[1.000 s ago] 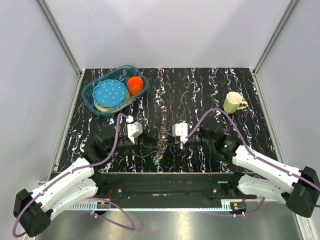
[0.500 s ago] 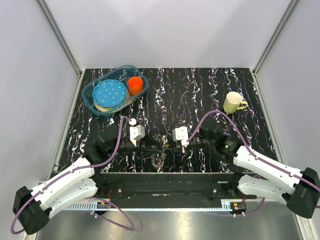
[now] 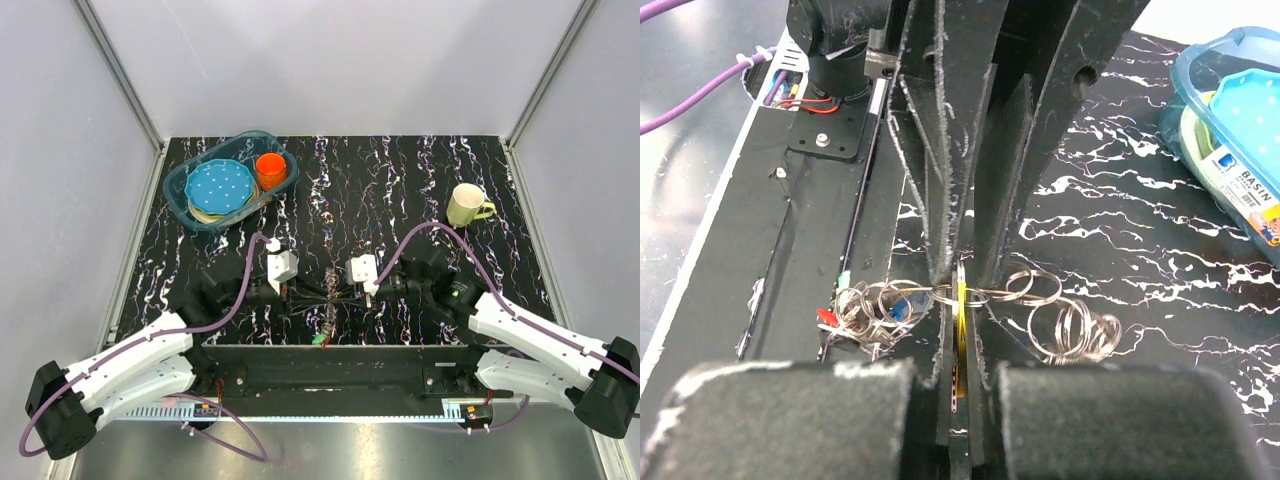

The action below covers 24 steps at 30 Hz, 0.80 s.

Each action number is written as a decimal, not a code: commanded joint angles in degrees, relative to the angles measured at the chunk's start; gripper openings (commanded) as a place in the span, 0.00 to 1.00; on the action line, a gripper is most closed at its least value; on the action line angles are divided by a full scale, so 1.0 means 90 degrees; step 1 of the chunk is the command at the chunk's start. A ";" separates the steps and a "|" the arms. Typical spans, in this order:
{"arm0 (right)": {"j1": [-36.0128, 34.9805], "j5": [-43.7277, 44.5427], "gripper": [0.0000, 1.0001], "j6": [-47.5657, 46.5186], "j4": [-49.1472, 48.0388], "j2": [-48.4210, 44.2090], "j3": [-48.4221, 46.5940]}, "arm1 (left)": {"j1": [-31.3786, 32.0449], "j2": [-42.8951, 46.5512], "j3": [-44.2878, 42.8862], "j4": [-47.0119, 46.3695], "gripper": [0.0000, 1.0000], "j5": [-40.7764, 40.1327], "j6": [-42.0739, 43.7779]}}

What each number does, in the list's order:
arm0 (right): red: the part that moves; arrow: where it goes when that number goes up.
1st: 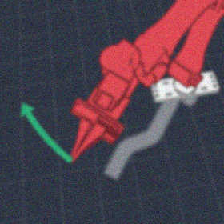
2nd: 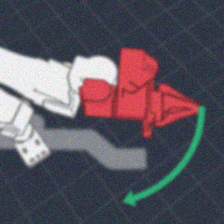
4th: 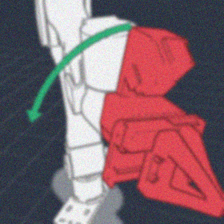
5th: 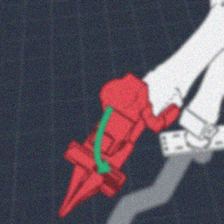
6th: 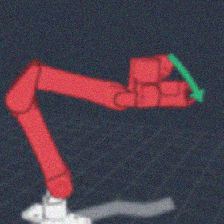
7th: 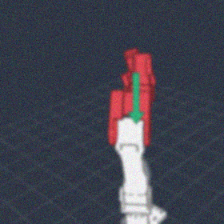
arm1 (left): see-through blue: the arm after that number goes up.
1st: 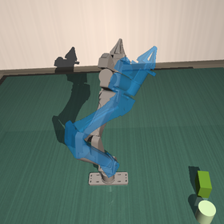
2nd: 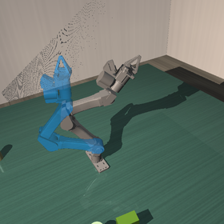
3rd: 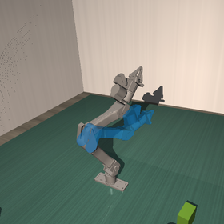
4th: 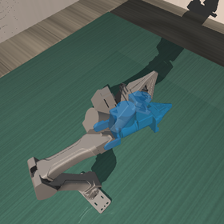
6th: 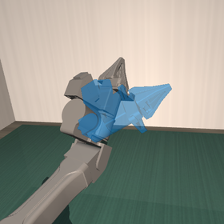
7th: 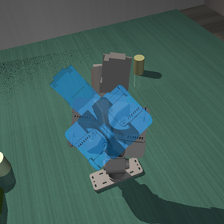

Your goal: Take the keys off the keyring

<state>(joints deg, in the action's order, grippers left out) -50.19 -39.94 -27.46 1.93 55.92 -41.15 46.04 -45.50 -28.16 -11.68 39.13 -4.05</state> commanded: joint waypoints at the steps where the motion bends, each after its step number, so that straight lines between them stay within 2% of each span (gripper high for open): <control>1: 0.0020 0.0033 0.00 -0.0083 -0.0304 -0.0207 -0.0282 | 0.0080 0.0006 -0.0250 -0.0352 0.15 -0.0314 0.0167; 2: 0.0011 0.0082 0.00 0.0004 -0.0283 -0.0217 -0.0272 | 0.0080 0.0026 -0.0240 -0.0352 0.07 -0.0363 0.0187; 4: 0.0011 0.0306 0.01 0.0209 -0.0293 -0.0237 -0.0253 | 0.0080 0.0074 -0.0221 -0.0323 0.00 -0.0471 0.0216; 8: 0.0011 0.0483 0.06 0.0697 -0.0468 -0.0529 0.0029 | 0.0080 0.0152 -0.0142 -0.0313 0.00 -0.0637 0.0197; 12: 0.0011 0.0737 0.15 0.0854 -0.0528 -0.0715 0.0255 | 0.0080 0.0221 -0.0045 -0.0479 0.00 -0.0793 0.0158; 15: 0.0011 0.0874 0.17 0.0893 -0.0479 -0.0803 0.0372 | 0.0080 0.0338 0.0062 -0.0683 0.00 -0.0969 0.0099; 20: 0.0011 0.0932 0.17 0.0952 -0.0537 -0.0803 0.0421 | 0.0080 0.0406 0.0199 -0.0977 0.00 -0.0892 -0.0037; 23: 0.0011 0.0825 0.07 0.0971 -0.0625 -0.0745 0.0451 | 0.0080 0.0387 0.0258 -0.1162 0.00 -0.0881 -0.0154; 24: 0.0011 0.0815 0.07 0.0981 -0.0644 -0.0735 0.0460 | 0.0080 0.0397 0.0268 -0.1250 0.00 -0.0843 -0.0194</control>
<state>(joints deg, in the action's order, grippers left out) -50.19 -32.56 -19.79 -0.54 49.15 -37.45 46.81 -43.20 -25.69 -14.11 32.01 -4.45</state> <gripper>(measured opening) 0.103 0.005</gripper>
